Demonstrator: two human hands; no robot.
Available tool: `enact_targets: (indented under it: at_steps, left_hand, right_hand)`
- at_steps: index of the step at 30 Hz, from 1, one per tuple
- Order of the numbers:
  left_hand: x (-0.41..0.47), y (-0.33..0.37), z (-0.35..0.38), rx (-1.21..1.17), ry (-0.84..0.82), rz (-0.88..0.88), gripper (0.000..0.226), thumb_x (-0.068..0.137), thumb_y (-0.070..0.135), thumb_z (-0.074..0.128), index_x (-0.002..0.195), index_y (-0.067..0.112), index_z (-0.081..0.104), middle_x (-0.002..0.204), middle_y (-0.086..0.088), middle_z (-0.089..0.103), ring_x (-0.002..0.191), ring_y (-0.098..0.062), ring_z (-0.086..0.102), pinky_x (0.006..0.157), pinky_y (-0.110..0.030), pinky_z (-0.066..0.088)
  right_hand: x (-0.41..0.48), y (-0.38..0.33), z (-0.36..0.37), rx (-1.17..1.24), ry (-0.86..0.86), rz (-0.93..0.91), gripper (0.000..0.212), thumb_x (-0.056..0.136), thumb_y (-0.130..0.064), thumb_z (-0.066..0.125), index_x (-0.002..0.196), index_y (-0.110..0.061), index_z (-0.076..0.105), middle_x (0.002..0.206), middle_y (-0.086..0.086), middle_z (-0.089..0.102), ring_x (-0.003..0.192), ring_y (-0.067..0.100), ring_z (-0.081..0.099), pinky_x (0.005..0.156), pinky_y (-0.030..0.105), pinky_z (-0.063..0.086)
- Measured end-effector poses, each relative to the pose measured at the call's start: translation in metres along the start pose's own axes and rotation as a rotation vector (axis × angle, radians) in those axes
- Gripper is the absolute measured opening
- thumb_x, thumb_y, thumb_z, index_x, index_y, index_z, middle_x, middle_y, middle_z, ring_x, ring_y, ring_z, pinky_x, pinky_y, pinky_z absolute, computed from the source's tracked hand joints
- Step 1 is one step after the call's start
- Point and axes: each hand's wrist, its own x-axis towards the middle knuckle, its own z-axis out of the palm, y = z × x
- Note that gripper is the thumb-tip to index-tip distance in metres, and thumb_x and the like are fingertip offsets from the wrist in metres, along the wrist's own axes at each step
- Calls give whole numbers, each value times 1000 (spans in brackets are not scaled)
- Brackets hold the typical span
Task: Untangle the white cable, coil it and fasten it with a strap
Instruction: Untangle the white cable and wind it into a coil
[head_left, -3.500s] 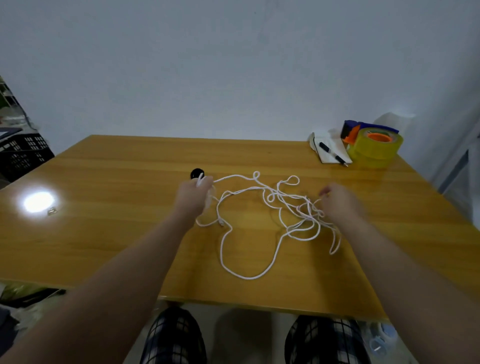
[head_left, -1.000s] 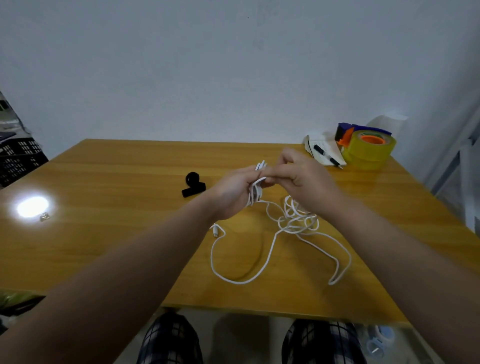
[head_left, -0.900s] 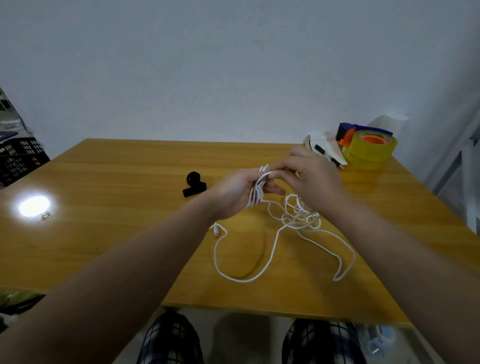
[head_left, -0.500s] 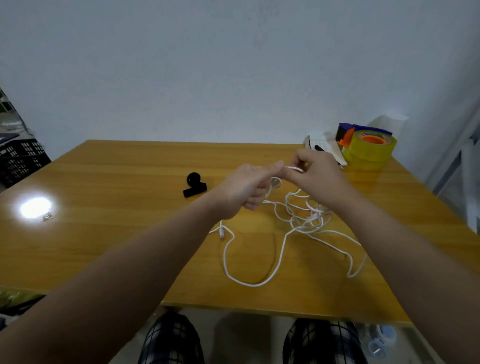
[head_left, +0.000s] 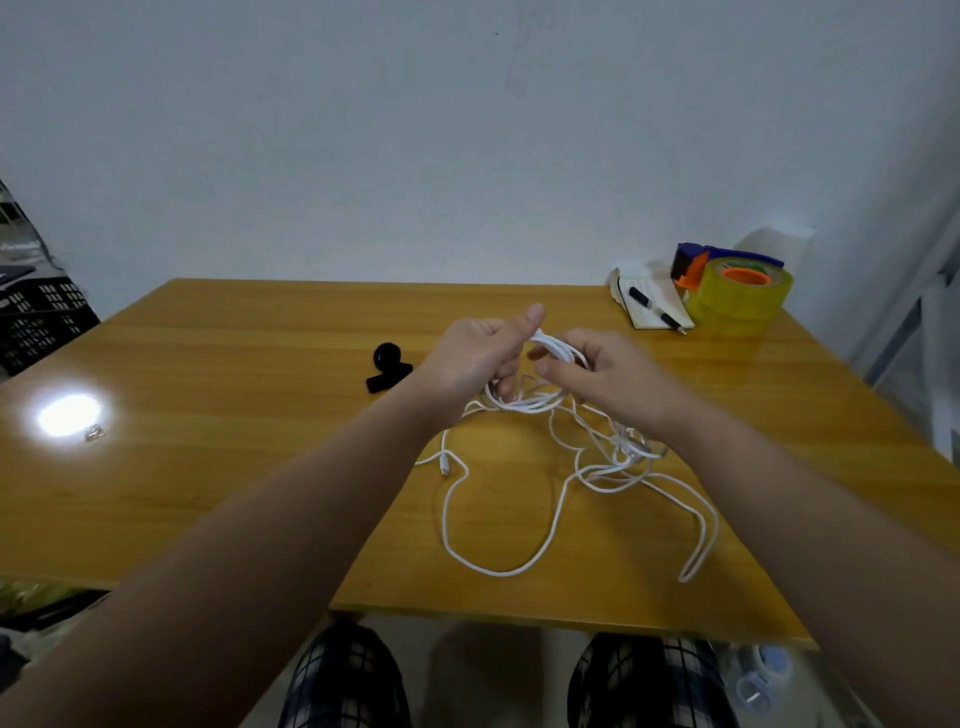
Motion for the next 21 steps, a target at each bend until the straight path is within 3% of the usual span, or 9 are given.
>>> enact_targets:
  at_steps: [3,5,8,11,14,17,19,21]
  left_hand:
    - [-1,-4,-8,206,35,41,56,89,51,55,51,10,44,49,-10,46,48,-18,44,55,-18,40]
    - [-1,-9,-10,215,54,22,58,87,56,55,51,12,45,51,-8,45,54,-22,42,62,-26,40]
    - [2,-15,-6,31,50,-18,52,87,53,55,53,16,43,45,2,41,48,-18,43,69,-37,41]
    - [2,-13,5,-209,26,-68,46,92,44,52,61,12,41,43,2,41,40,-11,49,75,-39,45]
    - [-2,-12,16,-435,14,-109,42,98,37,45,64,13,40,47,3,36,41,-9,41,54,-24,46]
    - [-4,-9,21,-631,-21,-184,40,99,37,41,67,13,41,47,6,27,39,-7,28,39,-18,31]
    - [-2,-6,18,-654,-39,-225,42,98,40,44,64,14,41,44,7,23,35,-5,22,34,-16,23]
    - [-2,-5,11,-527,-29,-228,45,95,42,50,59,19,35,44,8,20,34,-4,17,32,-16,17]
  right_hand:
    - [-3,3,0,67,-41,39,28,90,-23,60,94,4,61,57,-1,47,48,5,39,45,15,32]
    - [-3,6,3,96,-27,48,33,90,-25,60,89,8,54,59,2,43,48,6,35,44,15,29]
    - [2,10,6,87,13,39,26,89,-23,62,79,-3,49,57,-5,37,46,2,33,45,15,29]
    - [6,18,7,-31,26,17,27,88,-25,62,79,-7,45,64,-1,38,55,8,35,53,25,31]
    - [9,26,7,-95,62,3,29,91,-25,59,84,-1,45,68,1,40,60,13,37,57,32,32]
    - [10,28,8,-109,83,-50,28,92,-24,57,81,-1,44,67,-1,37,57,12,34,54,30,30]
    - [10,25,7,-46,72,-60,30,90,-24,59,82,1,46,68,0,37,56,10,33,53,26,30]
    - [7,22,3,45,34,-51,32,86,-25,63,87,5,53,68,5,43,59,13,39,55,27,34]
